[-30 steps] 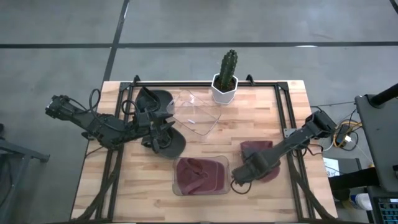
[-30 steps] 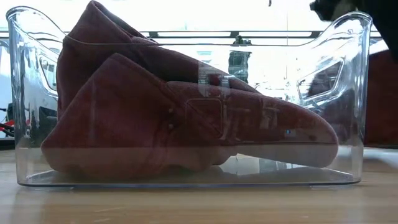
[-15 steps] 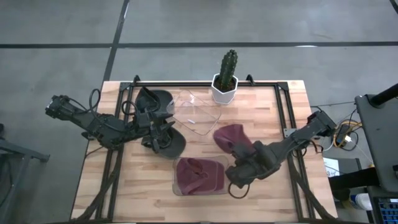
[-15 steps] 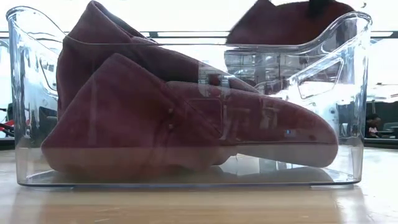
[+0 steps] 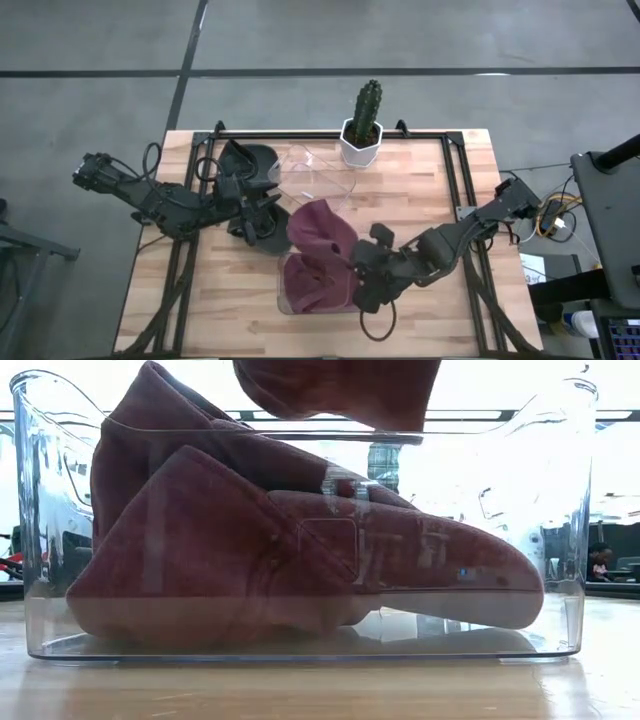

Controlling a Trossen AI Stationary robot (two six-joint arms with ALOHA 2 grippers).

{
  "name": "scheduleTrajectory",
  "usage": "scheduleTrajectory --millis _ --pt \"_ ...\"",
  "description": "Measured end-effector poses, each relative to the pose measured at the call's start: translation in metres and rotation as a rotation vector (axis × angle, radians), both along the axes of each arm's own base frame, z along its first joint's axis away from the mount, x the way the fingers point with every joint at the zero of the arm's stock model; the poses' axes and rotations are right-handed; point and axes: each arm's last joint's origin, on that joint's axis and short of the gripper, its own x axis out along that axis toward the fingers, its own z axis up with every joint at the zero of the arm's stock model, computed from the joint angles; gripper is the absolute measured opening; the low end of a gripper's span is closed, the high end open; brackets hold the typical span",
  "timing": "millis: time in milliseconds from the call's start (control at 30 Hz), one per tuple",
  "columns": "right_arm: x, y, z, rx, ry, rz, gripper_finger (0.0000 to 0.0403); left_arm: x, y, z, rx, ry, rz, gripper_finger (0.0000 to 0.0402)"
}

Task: Pick & Place hat
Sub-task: Put the red cap into the bottom transparent bin

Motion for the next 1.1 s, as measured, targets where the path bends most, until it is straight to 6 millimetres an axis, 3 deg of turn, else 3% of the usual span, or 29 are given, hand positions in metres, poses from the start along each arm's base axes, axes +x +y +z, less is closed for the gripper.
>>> scheduleTrajectory --millis 200,500,900,1100 --pt "0.01 0.009 -0.01 -0.067 0.043 0.147 0.0012 -0.001 0.001 0.001 -0.2 -0.086 0.011 0.011" --pt "0.023 0.033 -0.052 -0.103 0.179 0.25 0.0012 -0.005 0.003 0.003 -0.466 -0.205 0.023 0.011" --pt "0.036 0.059 -0.109 -0.108 0.357 0.329 0.0013 -0.005 0.004 0.003 -0.476 -0.214 0.044 0.011" --pt "0.041 0.064 -0.121 -0.065 0.383 0.353 0.0035 -0.005 0.004 0.003 -0.473 -0.216 0.058 0.011"
